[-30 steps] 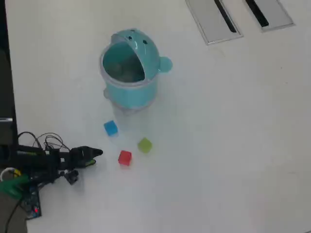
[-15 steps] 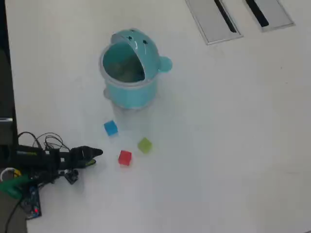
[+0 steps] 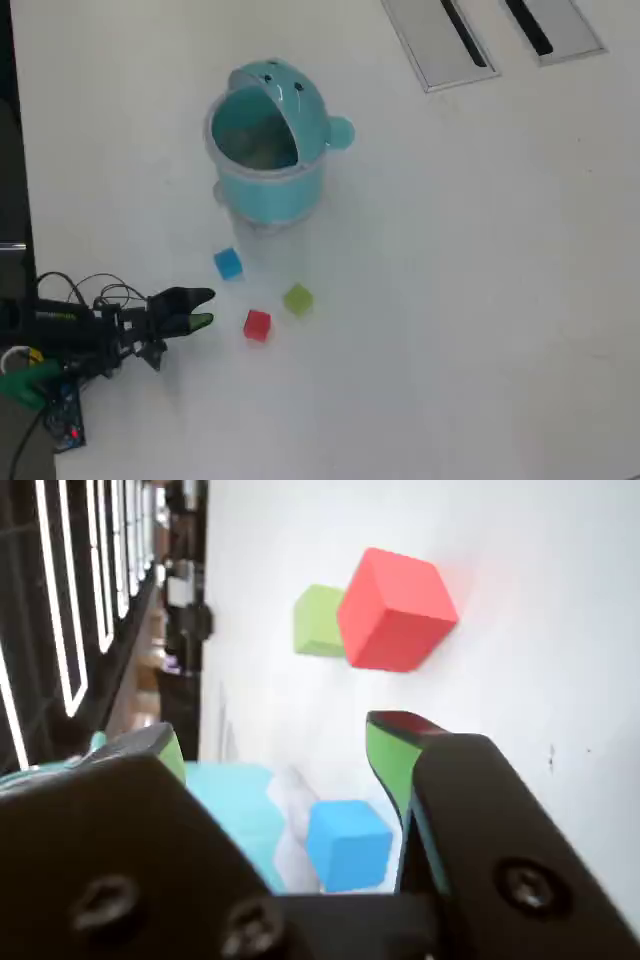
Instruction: Grasp RGB lego blocks and put them in the bin one by one.
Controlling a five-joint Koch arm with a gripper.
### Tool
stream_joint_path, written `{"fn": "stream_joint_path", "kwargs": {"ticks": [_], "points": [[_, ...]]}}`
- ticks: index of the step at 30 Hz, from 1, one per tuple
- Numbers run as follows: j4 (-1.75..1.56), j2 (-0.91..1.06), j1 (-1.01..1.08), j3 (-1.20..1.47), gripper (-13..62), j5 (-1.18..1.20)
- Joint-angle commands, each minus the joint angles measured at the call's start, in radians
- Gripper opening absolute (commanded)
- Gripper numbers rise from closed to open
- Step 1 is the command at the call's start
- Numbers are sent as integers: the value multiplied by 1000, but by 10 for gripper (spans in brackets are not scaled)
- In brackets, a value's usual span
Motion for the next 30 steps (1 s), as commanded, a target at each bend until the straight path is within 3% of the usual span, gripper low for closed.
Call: {"fn": "stream_joint_path", "kwargs": {"ticks": [1,13,19,30], "points": [[-106,66,2,60,330,-31],[-397,66,-8,26,313,-233],[-342,60,-15,-35,313,-589],[-118,61,-57,-83,314,-1017]]}}
